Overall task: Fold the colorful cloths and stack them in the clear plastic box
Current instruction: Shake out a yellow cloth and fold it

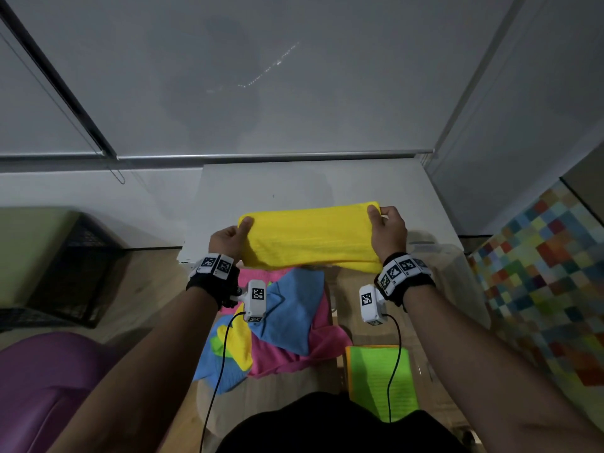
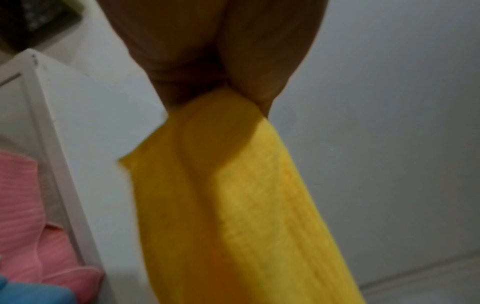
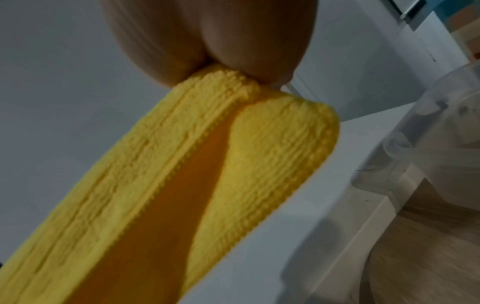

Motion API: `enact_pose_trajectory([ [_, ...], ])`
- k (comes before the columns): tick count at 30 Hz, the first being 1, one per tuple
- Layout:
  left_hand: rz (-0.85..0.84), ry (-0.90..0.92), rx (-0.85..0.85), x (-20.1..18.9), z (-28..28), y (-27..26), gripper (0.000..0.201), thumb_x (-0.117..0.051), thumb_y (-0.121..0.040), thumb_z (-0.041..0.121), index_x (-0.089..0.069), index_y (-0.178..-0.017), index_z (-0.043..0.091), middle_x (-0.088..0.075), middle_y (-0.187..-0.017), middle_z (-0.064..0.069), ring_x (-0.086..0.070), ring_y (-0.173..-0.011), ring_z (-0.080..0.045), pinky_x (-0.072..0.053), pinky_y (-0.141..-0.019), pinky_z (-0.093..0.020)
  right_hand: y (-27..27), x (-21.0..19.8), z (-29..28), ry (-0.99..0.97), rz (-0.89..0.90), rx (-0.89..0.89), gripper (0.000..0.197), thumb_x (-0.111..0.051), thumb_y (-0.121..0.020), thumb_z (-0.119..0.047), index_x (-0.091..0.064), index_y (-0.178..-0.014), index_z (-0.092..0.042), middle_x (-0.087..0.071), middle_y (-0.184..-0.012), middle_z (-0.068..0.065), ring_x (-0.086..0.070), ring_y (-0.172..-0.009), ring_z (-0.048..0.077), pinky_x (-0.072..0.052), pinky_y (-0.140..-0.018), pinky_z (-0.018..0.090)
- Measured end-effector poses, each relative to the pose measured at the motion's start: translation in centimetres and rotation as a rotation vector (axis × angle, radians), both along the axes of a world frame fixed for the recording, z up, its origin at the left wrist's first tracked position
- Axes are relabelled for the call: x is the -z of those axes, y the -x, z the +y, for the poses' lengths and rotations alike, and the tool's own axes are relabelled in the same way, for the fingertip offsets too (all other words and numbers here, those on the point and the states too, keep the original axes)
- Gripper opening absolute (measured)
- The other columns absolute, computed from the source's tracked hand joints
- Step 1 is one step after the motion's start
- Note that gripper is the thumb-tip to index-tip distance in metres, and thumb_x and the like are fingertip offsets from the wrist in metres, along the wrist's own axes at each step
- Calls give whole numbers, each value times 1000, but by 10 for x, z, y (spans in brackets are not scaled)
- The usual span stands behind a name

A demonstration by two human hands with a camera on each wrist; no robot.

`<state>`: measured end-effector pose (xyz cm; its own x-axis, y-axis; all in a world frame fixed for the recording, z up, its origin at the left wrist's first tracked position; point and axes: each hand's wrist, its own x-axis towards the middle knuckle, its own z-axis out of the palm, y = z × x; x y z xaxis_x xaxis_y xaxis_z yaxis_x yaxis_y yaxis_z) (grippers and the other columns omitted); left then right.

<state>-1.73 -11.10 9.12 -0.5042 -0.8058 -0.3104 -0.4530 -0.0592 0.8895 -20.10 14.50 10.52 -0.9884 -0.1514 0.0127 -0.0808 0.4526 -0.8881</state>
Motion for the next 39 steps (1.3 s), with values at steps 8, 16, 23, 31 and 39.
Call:
enact_pose_trajectory([
  [8, -123, 276, 26, -15, 14, -2, 42, -50, -93, 53, -63, -87, 13, -60, -82, -6, -51, -79, -24, -38, -73, -29, -15, 4, 0, 61, -53, 23, 36, -50, -97, -42, -58, -113, -10, -56, -90, 4, -51, -81, 22, -37, -71, 28],
  [16, 108, 302, 225, -22, 57, 4, 24, -70, -81, 47, -65, -90, 26, -66, -79, 1, -67, -69, -22, -58, -51, -38, -57, -5, -29, 252, -219, -134, 23, -65, -90, -35, -64, -96, -13, -63, -80, 4, -57, -70, 18, -52, -63, 33],
  [23, 192, 240, 327, -22, 87, 11, 23, -74, -81, 37, -64, -96, 23, -67, -75, 2, -67, -60, -20, -59, -53, -40, -83, -19, -50, 416, -370, -238, 22, -70, -87, -22, -71, -102, -6, -71, -87, 9, -67, -74, 17, -57, -61, 25],
  [31, 230, 235, 444, -17, 85, 10, 28, -62, -92, 24, -65, -119, 19, -71, -98, -6, -70, -72, -19, -59, -58, -37, -85, -29, -47, 536, -531, -288, 17, -66, -90, -16, -72, -102, -6, -74, -89, 11, -72, -81, 21, -59, -63, 33],
  [39, 319, 104, 398, -23, 87, 6, 15, -67, -89, 15, -71, -102, 20, -69, -89, -8, -71, -63, -22, -56, -51, -32, -84, -30, -42, 462, -591, -372, 18, -62, -92, -16, -71, -104, -5, -73, -89, 11, -71, -81, 22, -57, -58, 29],
])
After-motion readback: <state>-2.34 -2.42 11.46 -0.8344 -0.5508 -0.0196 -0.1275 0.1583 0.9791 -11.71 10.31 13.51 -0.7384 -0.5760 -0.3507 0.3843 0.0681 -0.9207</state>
